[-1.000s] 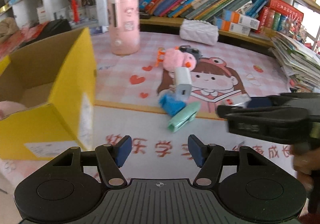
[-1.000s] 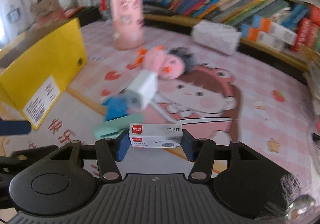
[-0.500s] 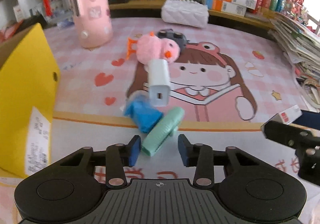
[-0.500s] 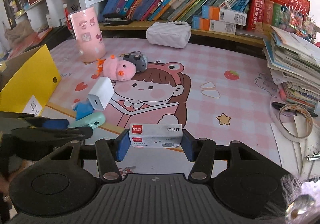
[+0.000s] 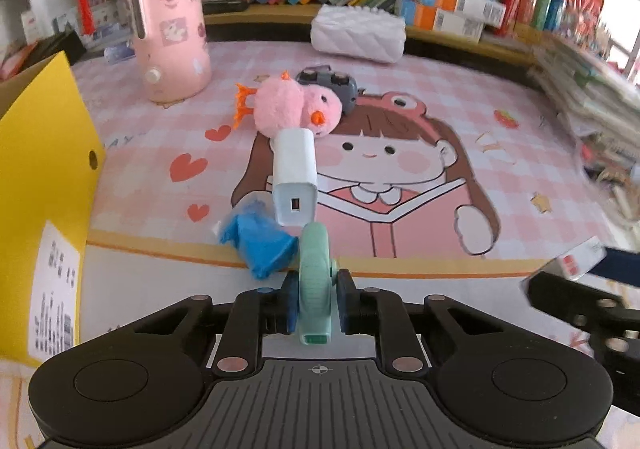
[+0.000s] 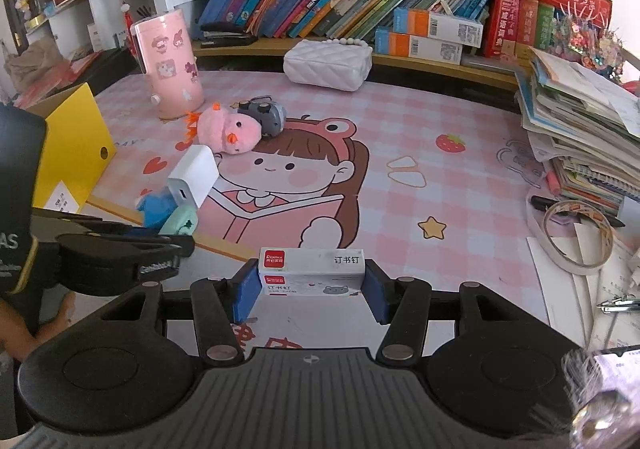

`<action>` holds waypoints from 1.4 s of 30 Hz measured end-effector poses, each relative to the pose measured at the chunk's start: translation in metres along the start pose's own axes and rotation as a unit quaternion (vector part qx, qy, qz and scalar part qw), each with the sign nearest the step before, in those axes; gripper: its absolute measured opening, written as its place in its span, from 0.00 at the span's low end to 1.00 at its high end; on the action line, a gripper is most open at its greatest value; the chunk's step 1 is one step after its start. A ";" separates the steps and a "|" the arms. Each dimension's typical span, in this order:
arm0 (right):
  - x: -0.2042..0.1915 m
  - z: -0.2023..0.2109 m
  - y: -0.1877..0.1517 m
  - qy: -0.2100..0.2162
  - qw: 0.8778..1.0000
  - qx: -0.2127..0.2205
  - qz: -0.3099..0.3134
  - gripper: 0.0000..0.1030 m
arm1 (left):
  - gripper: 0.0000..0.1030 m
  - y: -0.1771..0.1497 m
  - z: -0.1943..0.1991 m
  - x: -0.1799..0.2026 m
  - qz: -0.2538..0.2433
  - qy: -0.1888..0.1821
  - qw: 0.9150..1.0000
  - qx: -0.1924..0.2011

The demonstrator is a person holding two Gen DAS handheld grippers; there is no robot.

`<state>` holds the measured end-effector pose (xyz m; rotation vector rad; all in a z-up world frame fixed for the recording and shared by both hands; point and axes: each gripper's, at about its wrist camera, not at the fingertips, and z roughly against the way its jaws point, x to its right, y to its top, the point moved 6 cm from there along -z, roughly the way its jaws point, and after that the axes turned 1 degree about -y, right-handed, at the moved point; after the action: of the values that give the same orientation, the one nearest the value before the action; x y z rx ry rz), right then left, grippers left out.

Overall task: Organize objects
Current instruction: 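Grasp the green stapler with the left gripper while the right gripper holds the staple box, then carry the stapler and staple box with both grippers over the yellow box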

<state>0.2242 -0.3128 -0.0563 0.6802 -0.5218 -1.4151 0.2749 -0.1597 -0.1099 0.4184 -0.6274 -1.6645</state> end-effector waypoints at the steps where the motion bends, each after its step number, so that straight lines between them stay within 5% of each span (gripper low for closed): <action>1: 0.000 0.000 0.000 -0.002 1.000 0.000 -0.001 0.50 | 0.17 0.000 0.005 0.000 -0.001 -0.005 1.000 0.005; 10: -0.022 0.003 -0.006 0.003 1.000 -0.010 0.002 0.50 | 0.17 -0.014 0.064 -0.006 0.004 -0.047 0.998 0.042; 42: -0.236 0.068 -0.069 0.064 0.995 -0.016 0.071 0.50 | 0.17 -0.131 0.193 -0.177 0.076 -0.002 0.995 0.065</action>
<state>0.1043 -0.0880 -0.0409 0.6885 -0.4377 -1.2356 0.0905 0.0609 -0.0510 0.4508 -0.7551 -1.4851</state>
